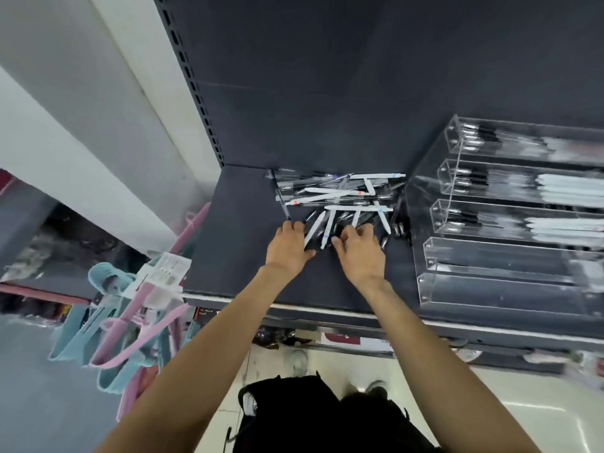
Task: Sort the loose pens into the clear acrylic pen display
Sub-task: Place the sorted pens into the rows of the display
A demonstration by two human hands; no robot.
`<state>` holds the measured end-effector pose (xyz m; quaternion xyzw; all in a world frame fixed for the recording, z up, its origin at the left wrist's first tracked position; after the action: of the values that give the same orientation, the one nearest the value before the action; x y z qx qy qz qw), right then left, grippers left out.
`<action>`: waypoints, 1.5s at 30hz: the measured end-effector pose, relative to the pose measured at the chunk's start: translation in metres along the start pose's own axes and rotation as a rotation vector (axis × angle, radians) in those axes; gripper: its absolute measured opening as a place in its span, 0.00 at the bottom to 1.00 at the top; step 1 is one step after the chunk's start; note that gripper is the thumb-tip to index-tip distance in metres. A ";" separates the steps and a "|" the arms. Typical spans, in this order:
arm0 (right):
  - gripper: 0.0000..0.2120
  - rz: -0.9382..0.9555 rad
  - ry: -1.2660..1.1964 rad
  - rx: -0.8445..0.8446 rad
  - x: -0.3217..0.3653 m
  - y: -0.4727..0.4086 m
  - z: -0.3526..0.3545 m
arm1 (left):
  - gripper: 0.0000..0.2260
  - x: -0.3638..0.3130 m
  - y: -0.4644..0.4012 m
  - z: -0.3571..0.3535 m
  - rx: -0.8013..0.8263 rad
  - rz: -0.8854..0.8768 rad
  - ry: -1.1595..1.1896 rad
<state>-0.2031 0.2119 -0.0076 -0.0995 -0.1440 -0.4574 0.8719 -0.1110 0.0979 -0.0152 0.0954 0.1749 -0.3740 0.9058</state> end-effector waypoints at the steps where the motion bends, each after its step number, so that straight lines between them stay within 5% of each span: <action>1: 0.15 -0.019 0.026 0.007 0.001 0.000 0.001 | 0.24 0.002 -0.001 0.001 0.007 -0.017 0.008; 18: 0.19 -0.400 0.008 -0.077 -0.020 0.020 0.013 | 0.11 0.010 0.005 0.007 0.110 -0.053 0.045; 31: 0.13 -0.428 0.106 0.021 -0.033 0.021 0.028 | 0.06 0.020 0.046 0.008 0.153 0.451 0.841; 34: 0.09 -0.511 -0.117 0.012 -0.041 0.025 0.026 | 0.06 0.009 0.054 0.010 0.107 0.507 0.994; 39: 0.07 -0.615 -0.825 0.044 -0.030 0.038 0.044 | 0.09 -0.027 0.061 0.011 0.165 0.596 1.268; 45: 0.02 -0.435 -0.991 0.101 -0.003 0.058 0.059 | 0.10 -0.063 0.065 0.019 0.161 0.616 1.534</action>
<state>-0.1664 0.2644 0.0441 -0.2289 -0.5768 -0.5181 0.5886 -0.1015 0.1783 0.0296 0.4322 0.6828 0.0481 0.5871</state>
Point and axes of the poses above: each hand's wrist, its own y-axis away from the middle knuckle, its own z-axis out of the back of the hand, x = y × z, the point moved 1 cm from there along -y, towards the middle knuckle, and after that the axes turned 15 degrees about -x, right-handed, at the moved point
